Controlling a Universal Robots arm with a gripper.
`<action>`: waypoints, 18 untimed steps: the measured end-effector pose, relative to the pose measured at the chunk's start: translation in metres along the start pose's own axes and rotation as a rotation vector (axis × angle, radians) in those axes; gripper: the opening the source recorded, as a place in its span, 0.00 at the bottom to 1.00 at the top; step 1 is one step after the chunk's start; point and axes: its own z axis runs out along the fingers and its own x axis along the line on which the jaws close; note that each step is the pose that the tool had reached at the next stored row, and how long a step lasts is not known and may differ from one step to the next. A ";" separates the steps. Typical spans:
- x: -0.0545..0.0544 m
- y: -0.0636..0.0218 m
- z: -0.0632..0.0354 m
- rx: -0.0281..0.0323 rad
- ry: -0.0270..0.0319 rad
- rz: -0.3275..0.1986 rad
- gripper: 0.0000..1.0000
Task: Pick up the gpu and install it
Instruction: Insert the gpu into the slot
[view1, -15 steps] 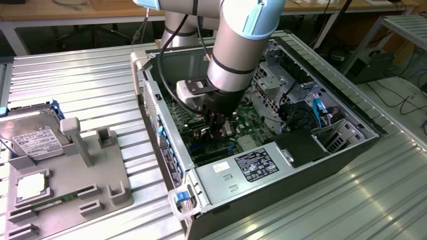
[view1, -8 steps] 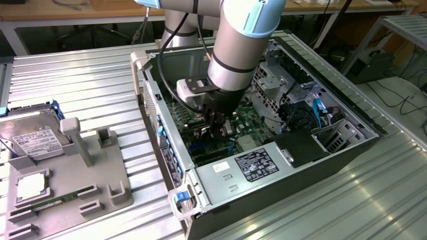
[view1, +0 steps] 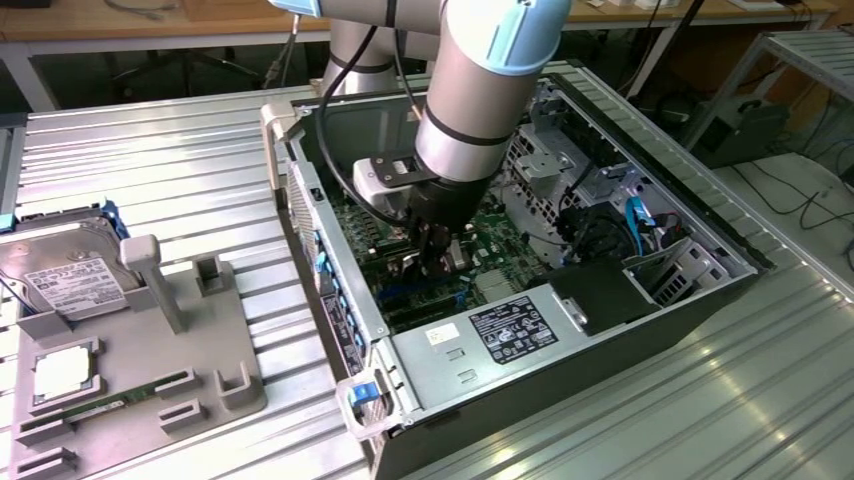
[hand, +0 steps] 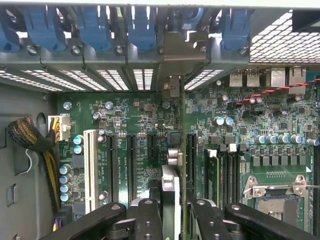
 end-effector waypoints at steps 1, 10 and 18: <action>0.000 0.0000 0.0000 0.0000 0.0001 0.000 0.28; 0.000 -0.0002 0.0045 -0.0008 0.0001 0.000 0.28; 0.000 -0.0003 0.0055 -0.0011 0.0000 0.000 0.28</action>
